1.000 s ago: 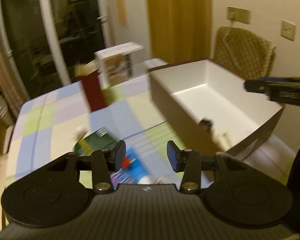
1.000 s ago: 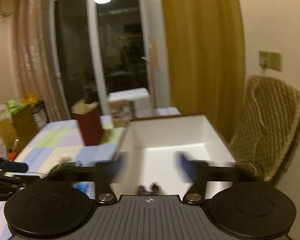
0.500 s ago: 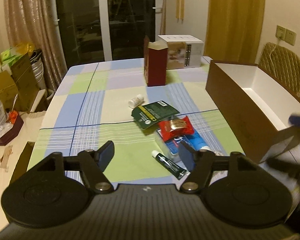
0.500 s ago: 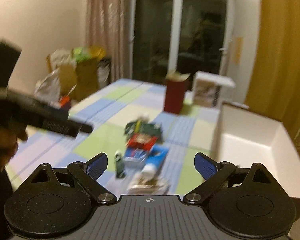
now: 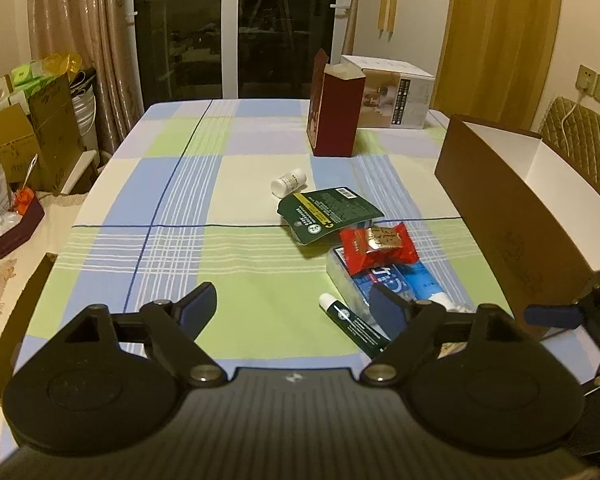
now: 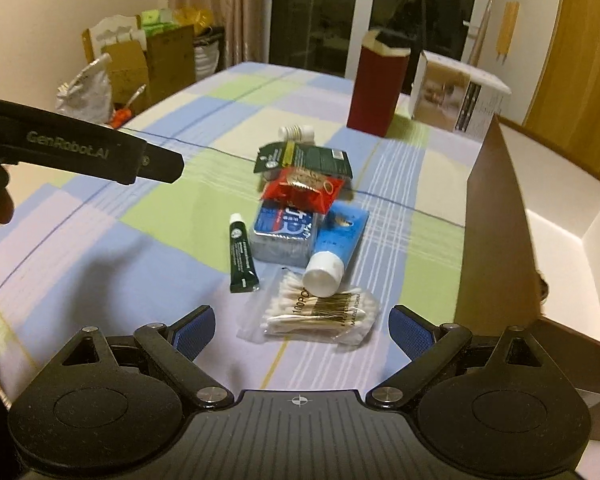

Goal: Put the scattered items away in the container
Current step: 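Return both tools to the table toward the remaining items, then grasp the cotton swab bag with the right gripper while the left grasps the green tube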

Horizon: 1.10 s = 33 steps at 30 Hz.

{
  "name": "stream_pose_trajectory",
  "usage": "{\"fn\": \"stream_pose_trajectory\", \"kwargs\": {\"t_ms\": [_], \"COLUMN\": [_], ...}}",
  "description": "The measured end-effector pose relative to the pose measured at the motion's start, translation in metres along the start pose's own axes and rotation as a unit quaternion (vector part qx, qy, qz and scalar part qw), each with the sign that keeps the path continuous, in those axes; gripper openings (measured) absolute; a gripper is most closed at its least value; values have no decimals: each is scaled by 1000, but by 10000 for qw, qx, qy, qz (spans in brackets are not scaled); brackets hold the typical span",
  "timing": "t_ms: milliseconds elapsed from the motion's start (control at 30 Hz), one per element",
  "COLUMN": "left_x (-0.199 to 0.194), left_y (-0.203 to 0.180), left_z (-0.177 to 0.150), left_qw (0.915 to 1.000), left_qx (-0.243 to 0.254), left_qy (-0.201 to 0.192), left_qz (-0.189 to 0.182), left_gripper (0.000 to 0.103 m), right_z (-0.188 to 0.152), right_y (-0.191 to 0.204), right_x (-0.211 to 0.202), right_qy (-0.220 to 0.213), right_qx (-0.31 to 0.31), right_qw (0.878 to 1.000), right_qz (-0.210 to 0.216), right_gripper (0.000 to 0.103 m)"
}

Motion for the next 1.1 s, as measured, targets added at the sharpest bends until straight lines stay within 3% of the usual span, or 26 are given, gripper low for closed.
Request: {"fn": "stream_pose_trajectory", "kwargs": {"t_ms": [400,800,833,933,1100], "left_x": [28,38,39,41,45], "left_y": [13,13,12,9,5], "left_z": [-17,-23,-24,-24,-23], "left_qw": [9994,9987,9987,9987,9985], "left_qx": [-218,-267,-242,-151,-69], "left_qy": [253,378,392,419,461], "left_qz": [-116,-188,-197,-239,-283], "left_gripper": [80,80,80,80,80], "right_z": [1,-4,-4,-3,-2], "right_y": [-3,-5,-6,-6,-6], "right_x": [54,64,64,62,58], "right_qy": [492,538,533,515,509], "right_qx": [493,668,680,651,626], "right_qw": [9972,9960,9959,9964,9965], "right_qz": [-256,-262,-250,-190,-198], "right_gripper": [98,98,88,79,73]}}
Point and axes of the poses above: each gripper's, at about its wrist camera, not at the fingertips, and x roughly the way its jaws point, y to its left, z to its top, the point moved 1 cm from there along x, roughly the way its jaws point, and after that the axes turned 12 degrees about -z, right-handed, at the moved point
